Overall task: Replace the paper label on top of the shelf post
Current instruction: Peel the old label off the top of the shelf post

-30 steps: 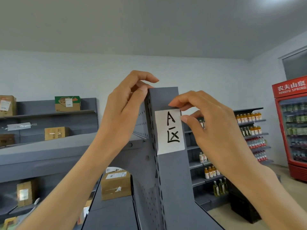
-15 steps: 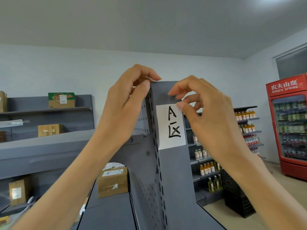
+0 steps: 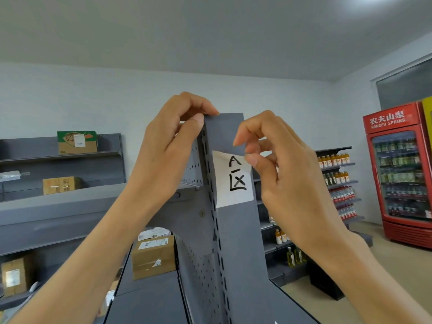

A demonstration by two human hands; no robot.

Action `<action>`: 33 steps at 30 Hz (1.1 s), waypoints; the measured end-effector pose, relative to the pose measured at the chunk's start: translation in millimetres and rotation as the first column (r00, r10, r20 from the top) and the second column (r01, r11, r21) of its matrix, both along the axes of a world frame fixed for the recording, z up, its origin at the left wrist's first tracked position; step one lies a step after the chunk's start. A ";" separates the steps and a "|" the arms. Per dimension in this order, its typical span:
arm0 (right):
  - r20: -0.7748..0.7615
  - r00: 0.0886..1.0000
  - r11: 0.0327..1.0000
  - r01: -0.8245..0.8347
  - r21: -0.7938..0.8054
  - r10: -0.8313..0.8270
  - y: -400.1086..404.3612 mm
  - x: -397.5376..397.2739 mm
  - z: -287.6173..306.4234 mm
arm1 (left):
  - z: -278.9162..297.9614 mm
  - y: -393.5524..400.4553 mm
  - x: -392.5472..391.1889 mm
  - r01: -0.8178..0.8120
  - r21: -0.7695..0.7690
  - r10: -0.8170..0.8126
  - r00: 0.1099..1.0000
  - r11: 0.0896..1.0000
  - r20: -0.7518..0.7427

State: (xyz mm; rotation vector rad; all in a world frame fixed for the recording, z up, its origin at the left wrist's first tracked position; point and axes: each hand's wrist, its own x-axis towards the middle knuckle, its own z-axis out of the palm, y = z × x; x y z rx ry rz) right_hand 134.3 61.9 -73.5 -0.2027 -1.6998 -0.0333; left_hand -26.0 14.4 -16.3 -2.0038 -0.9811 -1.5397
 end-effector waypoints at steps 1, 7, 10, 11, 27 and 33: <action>-0.006 1.000 1.000 0.007 0.007 -0.007 -0.6 0.6 0.3 | -0.1 -0.1 0.0 -0.001 0.001 0.001 1.000 1.000 -0.001; -0.025 0.999 0.999 0.037 0.019 -0.037 -2.0 5.5 9.7 | -1.0 -1.1 0.4 -0.010 -0.003 0.010 1.000 1.000 -0.007; 0.001 0.998 0.998 0.063 0.026 -0.064 -3.1 5.7 10.9 | -0.9 -1.5 0.6 -0.009 -0.008 0.009 1.000 1.000 -0.001; 0.012 0.998 0.998 0.065 0.021 -0.065 -3.2 5.6 11.4 | -0.9 -1.7 0.8 -0.009 -0.011 0.009 1.000 1.000 0.003; -0.007 0.993 0.992 0.117 -0.041 -0.117 -9.0 17.2 23.8 | -0.6 -3.8 5.9 -0.012 -0.056 0.013 1.000 0.998 0.026; -0.016 0.995 0.994 0.102 -0.044 -0.102 -13.2 21.4 26.0 | -2.4 -4.7 4.4 -0.038 -0.026 0.038 0.999 0.999 0.019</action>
